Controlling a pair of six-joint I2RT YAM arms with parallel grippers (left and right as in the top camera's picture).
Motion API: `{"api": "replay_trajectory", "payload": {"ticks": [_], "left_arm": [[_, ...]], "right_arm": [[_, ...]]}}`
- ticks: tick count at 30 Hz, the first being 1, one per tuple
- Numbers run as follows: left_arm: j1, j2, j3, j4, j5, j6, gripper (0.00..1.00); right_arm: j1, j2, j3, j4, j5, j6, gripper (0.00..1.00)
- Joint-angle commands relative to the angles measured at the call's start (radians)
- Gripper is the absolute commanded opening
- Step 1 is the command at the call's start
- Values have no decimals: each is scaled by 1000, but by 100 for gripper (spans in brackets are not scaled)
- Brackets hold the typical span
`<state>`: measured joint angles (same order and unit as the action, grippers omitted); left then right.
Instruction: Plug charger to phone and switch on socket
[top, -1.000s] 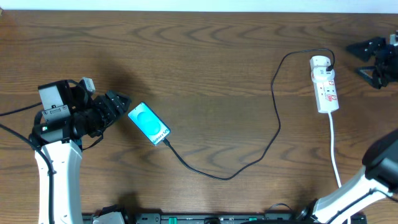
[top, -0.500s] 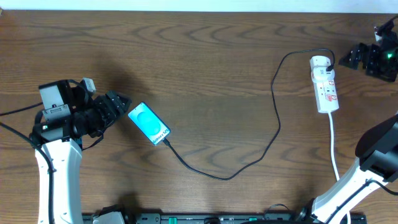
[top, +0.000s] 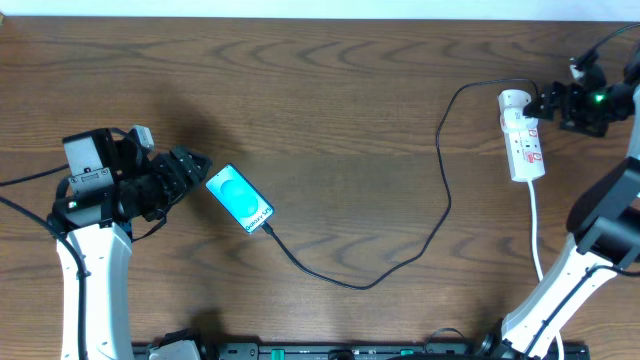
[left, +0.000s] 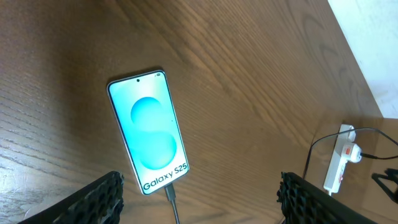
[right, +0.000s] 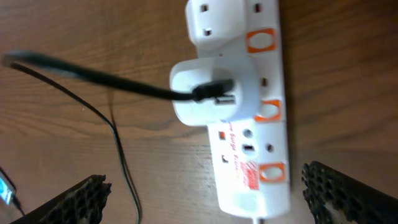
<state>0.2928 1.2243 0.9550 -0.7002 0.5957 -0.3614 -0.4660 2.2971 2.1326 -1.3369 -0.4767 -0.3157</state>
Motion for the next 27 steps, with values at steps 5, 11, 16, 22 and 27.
{"api": "replay_trajectory", "payload": {"ticks": [5,11,16,22,27], "left_arm": [[5,5,0,-3,-6,13,81],[5,5,0,-3,-6,13,80],[5,5,0,-3,-6,13,80],[5,5,0,-3,-6,13,80],[5,5,0,-3,-6,13,81]], "right_arm": [[34,68,15,16,-33,-31,99],[43,70,15,24,-30,-38,99],[43,73,15,24,-30,-38,99],[43,74,14,25,-30,-38,99],[43,85,13,25,-29,-41,99]]}}
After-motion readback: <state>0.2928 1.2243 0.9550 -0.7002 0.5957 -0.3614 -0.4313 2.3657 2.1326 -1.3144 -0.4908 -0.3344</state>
